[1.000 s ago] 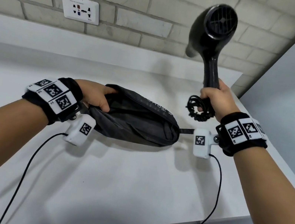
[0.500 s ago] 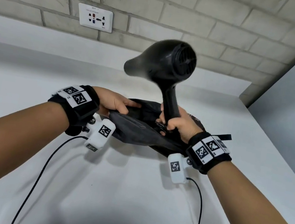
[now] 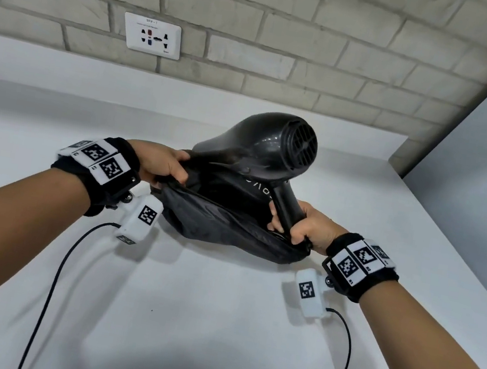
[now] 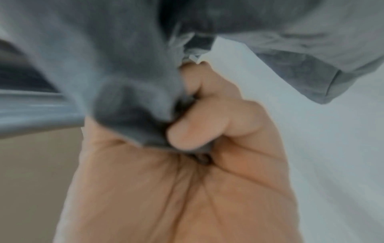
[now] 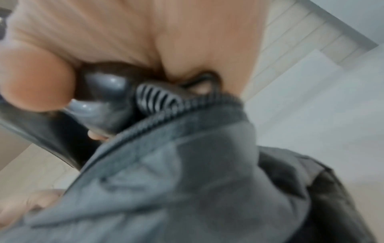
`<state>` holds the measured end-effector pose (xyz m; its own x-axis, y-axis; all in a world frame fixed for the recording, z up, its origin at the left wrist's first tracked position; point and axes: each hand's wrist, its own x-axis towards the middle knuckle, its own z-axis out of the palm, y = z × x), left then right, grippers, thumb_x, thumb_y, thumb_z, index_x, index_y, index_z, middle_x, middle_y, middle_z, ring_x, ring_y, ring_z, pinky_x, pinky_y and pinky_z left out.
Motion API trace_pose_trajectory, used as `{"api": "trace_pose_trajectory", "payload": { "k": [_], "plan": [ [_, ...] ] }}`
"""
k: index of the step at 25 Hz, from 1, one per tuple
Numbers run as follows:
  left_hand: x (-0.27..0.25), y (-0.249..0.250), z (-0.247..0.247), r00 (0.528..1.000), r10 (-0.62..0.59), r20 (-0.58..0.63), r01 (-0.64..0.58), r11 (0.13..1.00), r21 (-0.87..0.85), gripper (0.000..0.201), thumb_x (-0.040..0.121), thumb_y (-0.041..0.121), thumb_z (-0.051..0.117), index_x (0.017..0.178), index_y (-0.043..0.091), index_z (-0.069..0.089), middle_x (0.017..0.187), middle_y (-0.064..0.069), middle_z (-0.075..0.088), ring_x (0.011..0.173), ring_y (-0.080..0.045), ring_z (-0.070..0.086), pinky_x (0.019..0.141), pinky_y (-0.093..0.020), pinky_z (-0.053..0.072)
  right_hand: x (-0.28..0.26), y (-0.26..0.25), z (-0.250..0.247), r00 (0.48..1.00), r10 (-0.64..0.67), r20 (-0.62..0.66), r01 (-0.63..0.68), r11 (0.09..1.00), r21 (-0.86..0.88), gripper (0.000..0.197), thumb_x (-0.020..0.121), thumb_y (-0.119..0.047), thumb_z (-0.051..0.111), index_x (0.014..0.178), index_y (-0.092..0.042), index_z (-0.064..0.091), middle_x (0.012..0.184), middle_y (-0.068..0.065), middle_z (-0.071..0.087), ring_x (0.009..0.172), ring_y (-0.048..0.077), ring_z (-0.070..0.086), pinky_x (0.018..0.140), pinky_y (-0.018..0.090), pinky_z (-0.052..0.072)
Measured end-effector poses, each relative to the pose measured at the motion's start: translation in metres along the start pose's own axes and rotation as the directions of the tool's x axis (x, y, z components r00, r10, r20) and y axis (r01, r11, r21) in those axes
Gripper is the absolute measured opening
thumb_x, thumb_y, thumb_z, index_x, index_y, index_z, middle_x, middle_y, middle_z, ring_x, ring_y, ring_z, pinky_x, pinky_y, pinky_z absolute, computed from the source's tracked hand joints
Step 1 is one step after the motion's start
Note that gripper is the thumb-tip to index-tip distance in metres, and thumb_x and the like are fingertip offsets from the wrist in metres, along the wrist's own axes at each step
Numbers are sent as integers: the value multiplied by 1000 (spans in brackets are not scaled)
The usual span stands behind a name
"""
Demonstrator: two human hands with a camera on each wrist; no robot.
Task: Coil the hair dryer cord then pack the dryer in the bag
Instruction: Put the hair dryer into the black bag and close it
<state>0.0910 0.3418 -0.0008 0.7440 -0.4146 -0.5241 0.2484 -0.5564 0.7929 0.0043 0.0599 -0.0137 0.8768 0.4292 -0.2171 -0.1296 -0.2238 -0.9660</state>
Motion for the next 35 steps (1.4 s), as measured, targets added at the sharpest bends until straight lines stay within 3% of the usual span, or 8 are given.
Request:
{"api": "trace_pose_trajectory", "payload": {
  "k": [3,13,17,20,22,28,33,35],
  "plan": [
    [2,6,-4,995,-5,-104,15,995,94,30,82,-4,51,93,23,54,86,-3,53,74,-17,51,54,-22,43,-1,1,3,999,25,26,-24,998,-60,42,30,-2,50,70,-14,48,53,4,39,52,18,41,51,20,40],
    [1,36,-16,919,162,-359,-44,948,315,31,86,-7,40,100,16,56,79,-8,51,64,-22,49,31,-15,42,0,-9,3,998,55,32,-48,980,-192,43,37,6,41,78,-8,38,67,9,33,50,16,32,44,15,29],
    [-5,47,-10,956,151,-251,23,815,579,49,86,-3,33,125,21,49,111,-11,50,88,-32,55,40,-26,50,-1,-10,3,996,89,-5,-88,970,-228,41,35,3,45,74,-10,41,68,12,32,53,17,30,45,16,27],
    [-9,53,-10,967,247,-68,-131,705,697,61,77,-9,31,119,30,53,116,-14,55,82,-35,58,38,-26,45,-1,-5,1,990,133,-50,-142,954,-263,41,36,2,46,74,-14,49,66,10,34,57,19,31,49,20,27],
    [-19,61,-9,929,368,-25,-248,673,697,65,74,-11,32,101,42,58,113,-13,58,70,-32,57,41,-26,45,-1,-2,-1,983,155,-100,-177,945,-275,43,35,0,48,73,-20,55,69,11,37,61,22,35,52,22,28],
    [-48,83,6,805,561,-191,-390,744,542,61,84,-8,41,136,24,45,121,9,54,75,-13,53,51,-11,42,-1,-8,1,968,202,-146,-237,930,-281,39,40,1,46,68,-22,59,69,10,44,62,21,41,52,23,32],
    [-64,102,29,599,741,-304,-597,666,446,51,78,-8,48,119,19,61,101,10,60,80,-8,57,57,-6,47,3,-7,3,941,281,-187,-331,878,-347,59,41,-3,47,98,10,47,76,13,45,71,25,44,59,26,35],
    [-65,100,35,578,766,-282,-667,642,378,43,79,-4,58,116,17,62,103,7,61,85,-1,58,69,-10,51,5,-6,0,937,290,-195,-342,875,-343,65,40,-4,48,103,11,45,80,13,46,75,26,45,62,28,36]
  ]
}}
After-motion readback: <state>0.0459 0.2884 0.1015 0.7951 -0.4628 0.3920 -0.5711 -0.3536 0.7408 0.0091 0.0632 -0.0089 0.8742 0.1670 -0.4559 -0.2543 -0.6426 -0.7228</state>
